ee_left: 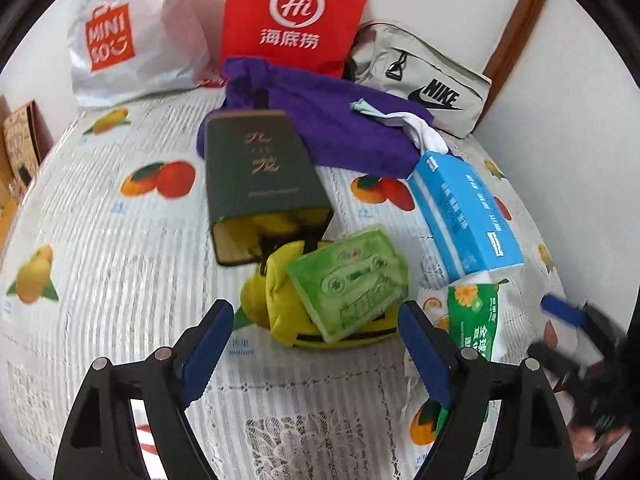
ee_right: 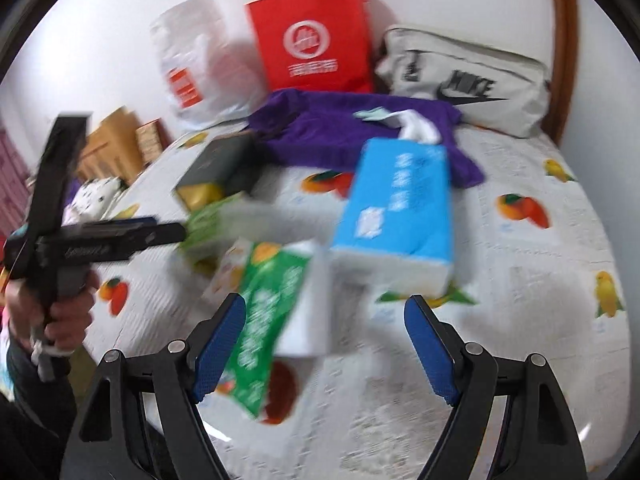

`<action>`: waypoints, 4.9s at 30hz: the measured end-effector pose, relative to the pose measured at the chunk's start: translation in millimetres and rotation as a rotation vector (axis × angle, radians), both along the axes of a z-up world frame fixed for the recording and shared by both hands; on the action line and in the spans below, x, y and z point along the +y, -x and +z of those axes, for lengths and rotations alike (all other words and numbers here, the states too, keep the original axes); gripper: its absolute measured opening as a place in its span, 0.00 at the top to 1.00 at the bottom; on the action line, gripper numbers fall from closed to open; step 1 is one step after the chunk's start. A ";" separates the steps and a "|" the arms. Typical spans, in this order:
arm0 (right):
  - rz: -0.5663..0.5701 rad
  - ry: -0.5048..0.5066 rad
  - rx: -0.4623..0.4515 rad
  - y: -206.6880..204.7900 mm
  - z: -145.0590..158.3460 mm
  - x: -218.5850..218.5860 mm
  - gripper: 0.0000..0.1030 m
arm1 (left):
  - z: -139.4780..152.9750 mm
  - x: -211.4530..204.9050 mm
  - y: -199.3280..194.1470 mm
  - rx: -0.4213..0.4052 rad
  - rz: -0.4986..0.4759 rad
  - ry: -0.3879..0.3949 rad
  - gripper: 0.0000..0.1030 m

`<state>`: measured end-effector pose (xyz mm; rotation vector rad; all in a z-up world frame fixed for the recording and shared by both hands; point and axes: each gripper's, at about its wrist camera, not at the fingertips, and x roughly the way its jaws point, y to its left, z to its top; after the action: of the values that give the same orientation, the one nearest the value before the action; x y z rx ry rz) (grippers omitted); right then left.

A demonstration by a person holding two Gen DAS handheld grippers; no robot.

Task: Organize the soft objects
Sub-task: 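Move the right tool to the green snack packet and close it, then lift the green snack packet up with the right tool, then carry the green packet with the right tool toward the tissue box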

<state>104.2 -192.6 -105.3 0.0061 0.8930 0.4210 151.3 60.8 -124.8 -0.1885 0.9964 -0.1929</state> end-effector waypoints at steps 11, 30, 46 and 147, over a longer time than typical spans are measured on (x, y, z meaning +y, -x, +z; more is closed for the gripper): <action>-0.021 0.125 -0.001 9.4 -30.7 57.8 0.21 | -14.9 25.6 19.1 0.026 0.076 0.025 0.19; 0.028 0.089 -0.023 16.7 -27.4 31.8 0.51 | -18.1 12.8 32.4 0.027 0.025 0.025 0.19; 0.011 0.056 0.037 10.7 -42.7 5.3 0.54 | -23.5 8.9 33.5 0.051 0.018 0.015 0.19; -0.137 -0.186 -0.002 -0.4 -4.1 -70.9 0.64 | -17.6 -39.1 -10.0 -0.121 -0.192 -0.169 0.67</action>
<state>104.7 -263.5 -109.4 0.2367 0.8437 0.3745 161.3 21.7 -142.4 0.0726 0.9045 -0.2904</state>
